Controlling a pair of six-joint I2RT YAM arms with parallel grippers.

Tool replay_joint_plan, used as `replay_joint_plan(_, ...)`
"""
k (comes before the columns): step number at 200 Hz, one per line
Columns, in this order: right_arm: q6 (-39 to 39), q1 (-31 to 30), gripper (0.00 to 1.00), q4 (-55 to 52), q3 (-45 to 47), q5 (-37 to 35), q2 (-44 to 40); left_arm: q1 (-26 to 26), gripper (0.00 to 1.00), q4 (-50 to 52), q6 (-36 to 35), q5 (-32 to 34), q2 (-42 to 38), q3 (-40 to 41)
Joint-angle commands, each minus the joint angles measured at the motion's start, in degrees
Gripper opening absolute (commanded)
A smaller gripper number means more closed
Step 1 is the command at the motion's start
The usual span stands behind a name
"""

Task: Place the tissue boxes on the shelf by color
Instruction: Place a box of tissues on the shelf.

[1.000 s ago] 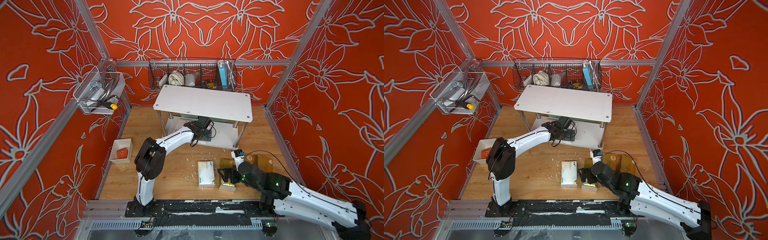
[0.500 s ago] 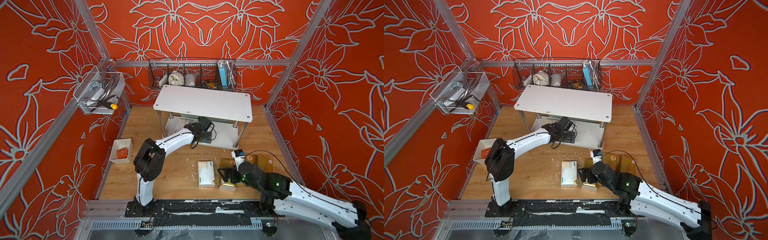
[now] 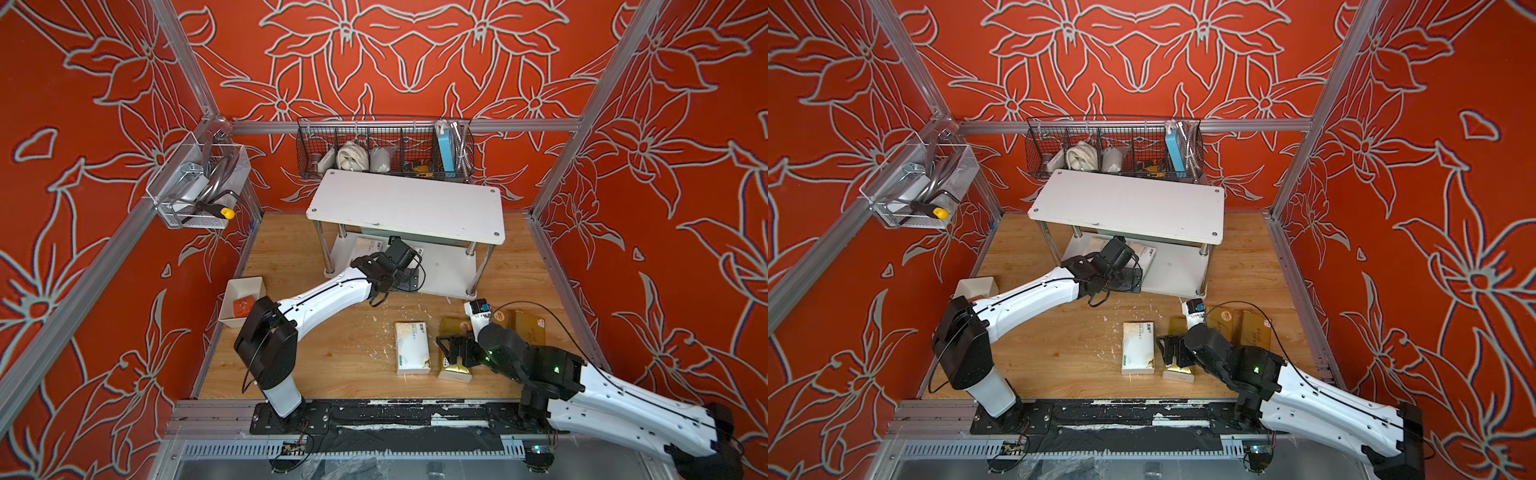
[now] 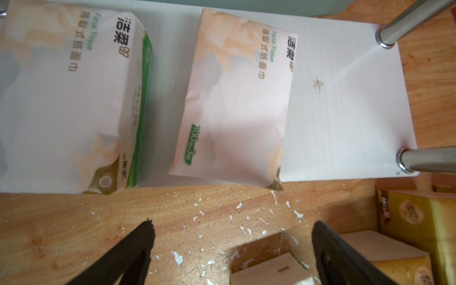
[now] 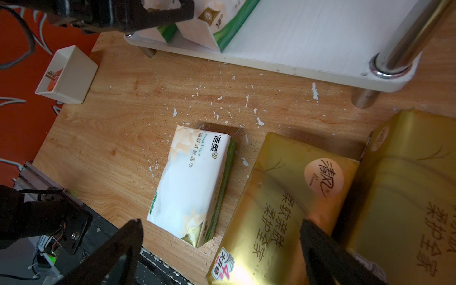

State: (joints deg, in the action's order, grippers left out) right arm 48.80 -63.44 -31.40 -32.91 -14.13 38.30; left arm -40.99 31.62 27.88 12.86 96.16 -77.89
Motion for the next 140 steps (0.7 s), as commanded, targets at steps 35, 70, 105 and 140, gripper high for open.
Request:
replay_joint_plan(35,-0.4,-0.2,0.99,-3.3,-1.2,-2.2,-0.4,-0.1,0.99,-1.2,-0.6,2.9,2.8,-0.1)
replay_joint_plan(70,0.0,-0.2,0.99,-4.4,-1.4,-2.6,-1.0,0.4,0.99,-2.1,-3.0,4.1,5.7,-2.4)
replay_joint_plan(105,-0.1,-0.2,0.99,-5.2,-1.4,-2.7,-1.2,1.4,0.99,-3.2,-4.4,4.0,7.7,-4.1)
replay_joint_plan(140,-0.1,-0.2,0.99,-5.5,-1.1,-2.9,-1.7,1.5,0.99,-3.8,-5.1,2.9,9.3,-5.5)
